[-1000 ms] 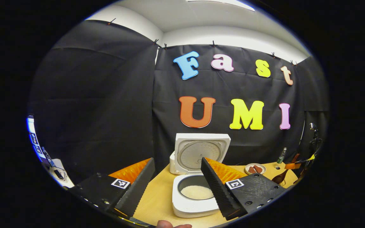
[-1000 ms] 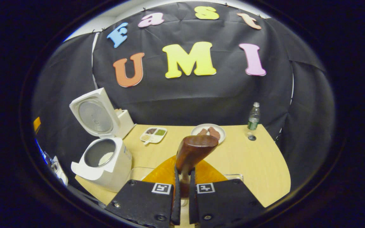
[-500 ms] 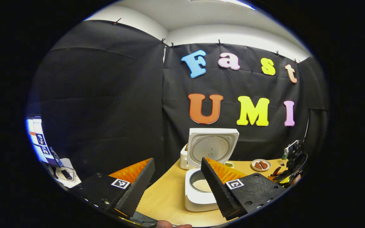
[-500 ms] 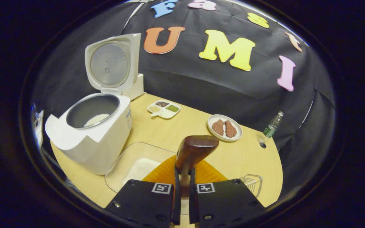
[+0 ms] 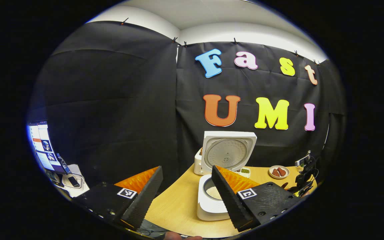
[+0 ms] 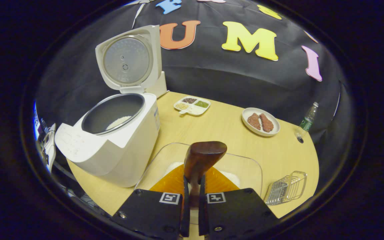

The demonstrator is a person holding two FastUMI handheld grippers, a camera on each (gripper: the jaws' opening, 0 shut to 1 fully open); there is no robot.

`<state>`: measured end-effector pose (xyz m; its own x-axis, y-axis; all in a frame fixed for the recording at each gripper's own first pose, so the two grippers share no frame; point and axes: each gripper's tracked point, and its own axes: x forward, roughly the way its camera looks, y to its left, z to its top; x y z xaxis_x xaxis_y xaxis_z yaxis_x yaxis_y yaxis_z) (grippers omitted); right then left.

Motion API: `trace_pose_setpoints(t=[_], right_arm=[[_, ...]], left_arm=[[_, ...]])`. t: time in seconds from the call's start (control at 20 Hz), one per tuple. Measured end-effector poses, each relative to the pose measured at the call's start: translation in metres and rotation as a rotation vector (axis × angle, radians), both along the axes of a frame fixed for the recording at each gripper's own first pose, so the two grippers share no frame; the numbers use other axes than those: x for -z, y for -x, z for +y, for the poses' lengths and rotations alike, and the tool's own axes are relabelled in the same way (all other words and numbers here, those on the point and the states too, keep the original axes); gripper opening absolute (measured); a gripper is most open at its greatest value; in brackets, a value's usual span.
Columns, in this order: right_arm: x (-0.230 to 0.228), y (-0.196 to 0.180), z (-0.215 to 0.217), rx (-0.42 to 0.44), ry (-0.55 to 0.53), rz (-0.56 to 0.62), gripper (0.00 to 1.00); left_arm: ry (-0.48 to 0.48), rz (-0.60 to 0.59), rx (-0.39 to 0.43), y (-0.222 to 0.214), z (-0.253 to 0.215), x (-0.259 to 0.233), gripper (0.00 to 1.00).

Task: Close the left gripper, press the button to open the rice cooker; take a wooden spoon from the chopstick holder with the right hand, scoop a spoonful of rice and pour it into the rice cooker, then put the wooden spoon back into the chopstick holder.

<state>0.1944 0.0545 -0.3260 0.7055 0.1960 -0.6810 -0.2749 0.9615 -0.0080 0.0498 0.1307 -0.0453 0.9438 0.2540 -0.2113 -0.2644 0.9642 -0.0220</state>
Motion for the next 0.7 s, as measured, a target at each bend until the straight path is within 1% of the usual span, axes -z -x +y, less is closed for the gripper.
trace_pose_setpoints(t=[0.15,0.2,0.35,0.5,0.6,0.7], right_arm=[[0.0,0.006,0.016,0.009,-0.135,0.056,0.15],[-0.001,0.005,0.017,0.026,-0.178,0.074,0.16],[0.001,0.001,0.006,0.122,-0.304,0.135,0.16],[0.004,-0.002,-0.008,0.229,-0.499,0.221,0.16],[0.007,-0.004,-0.015,0.273,-0.602,0.249,0.16],[0.007,-0.003,-0.022,0.298,-0.668,0.256,0.16]], left_arm=[[0.0,0.009,-0.003,0.002,-0.002,0.002,0.94],[0.004,0.015,-0.002,0.003,-0.004,0.003,0.94],[0.005,0.026,-0.003,0.004,-0.008,0.005,0.94],[0.001,0.02,-0.006,0.005,-0.009,0.002,0.94],[-0.003,0.02,-0.001,0.004,-0.014,-0.001,0.94],[-0.005,0.022,0.006,0.004,-0.018,-0.003,0.94]])
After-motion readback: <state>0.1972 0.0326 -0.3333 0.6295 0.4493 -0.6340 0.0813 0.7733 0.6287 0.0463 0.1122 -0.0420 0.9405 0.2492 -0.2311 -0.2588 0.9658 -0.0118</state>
